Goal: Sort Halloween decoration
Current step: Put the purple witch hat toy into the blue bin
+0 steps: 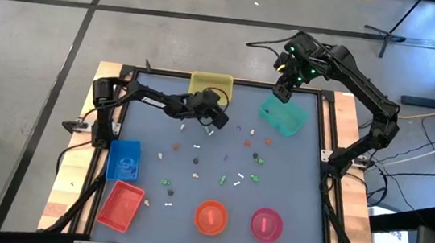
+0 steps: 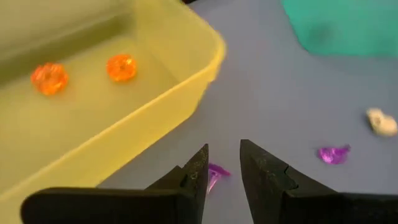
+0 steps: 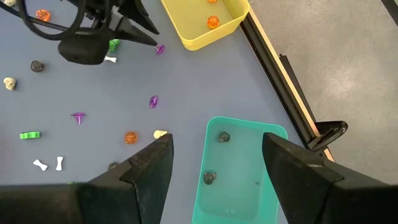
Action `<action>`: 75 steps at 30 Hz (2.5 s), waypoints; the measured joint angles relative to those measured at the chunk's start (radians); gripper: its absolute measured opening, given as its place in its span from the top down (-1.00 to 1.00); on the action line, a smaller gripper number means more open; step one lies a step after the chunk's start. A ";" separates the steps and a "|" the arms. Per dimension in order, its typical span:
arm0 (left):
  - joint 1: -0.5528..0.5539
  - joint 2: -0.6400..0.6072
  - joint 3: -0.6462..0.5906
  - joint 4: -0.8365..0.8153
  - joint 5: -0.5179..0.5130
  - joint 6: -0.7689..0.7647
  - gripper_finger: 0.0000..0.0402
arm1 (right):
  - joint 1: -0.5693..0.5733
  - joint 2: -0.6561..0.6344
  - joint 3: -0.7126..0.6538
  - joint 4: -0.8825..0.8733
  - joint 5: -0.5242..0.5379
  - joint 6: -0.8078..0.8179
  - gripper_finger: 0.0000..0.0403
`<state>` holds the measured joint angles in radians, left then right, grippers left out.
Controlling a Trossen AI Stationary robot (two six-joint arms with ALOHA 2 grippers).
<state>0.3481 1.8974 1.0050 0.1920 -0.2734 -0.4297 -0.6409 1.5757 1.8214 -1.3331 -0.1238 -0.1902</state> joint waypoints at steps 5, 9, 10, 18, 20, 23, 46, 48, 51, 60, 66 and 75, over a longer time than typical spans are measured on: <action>0.001 0.008 0.000 0.007 0.056 0.082 0.54 | 0.000 0.000 0.000 0.000 0.000 0.000 -0.22; 0.009 0.024 0.001 0.014 0.059 0.084 0.36 | 0.000 0.000 0.000 0.000 0.000 0.000 -0.22; 0.012 0.027 0.002 0.010 0.059 0.084 0.31 | 0.000 0.000 0.000 0.000 0.000 -0.001 -0.22; 0.025 0.039 0.001 0.029 0.051 0.125 0.16 | 0.000 -0.034 0.000 0.009 -0.090 -0.036 -0.22; 0.026 0.049 0.002 0.028 0.057 0.130 0.16 | 0.007 -0.045 0.000 0.014 -0.121 -0.042 -0.22; 0.025 0.069 0.001 0.044 0.061 0.150 0.16 | 0.041 -0.068 -0.028 0.053 -0.130 -0.043 -0.22; 0.024 0.080 0.001 0.024 0.062 0.205 0.16 | 0.274 -0.263 -0.599 0.565 -0.060 0.009 -0.22; 0.024 0.080 0.001 0.024 0.065 0.205 0.16 | 0.274 -0.265 -0.639 0.599 -0.060 0.025 -0.22; 0.024 0.080 0.001 0.025 0.066 0.205 0.16 | 0.275 -0.266 -0.689 0.642 -0.060 0.032 -0.22; 0.023 0.110 0.002 0.051 0.079 0.206 0.16 | 0.275 -0.266 -0.791 0.760 -0.060 0.033 -0.22; 0.023 0.114 0.002 0.044 0.082 0.204 0.16 | 0.275 -0.266 -0.814 0.761 -0.060 0.033 -0.22; 0.023 0.114 0.002 0.038 0.074 0.204 0.26 | 0.275 -0.266 -0.827 0.762 -0.051 0.033 -0.22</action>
<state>0.3706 2.0109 1.0069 0.2302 -0.1996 -0.2256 -0.3660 1.3098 0.9947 -0.5709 -0.1749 -0.1574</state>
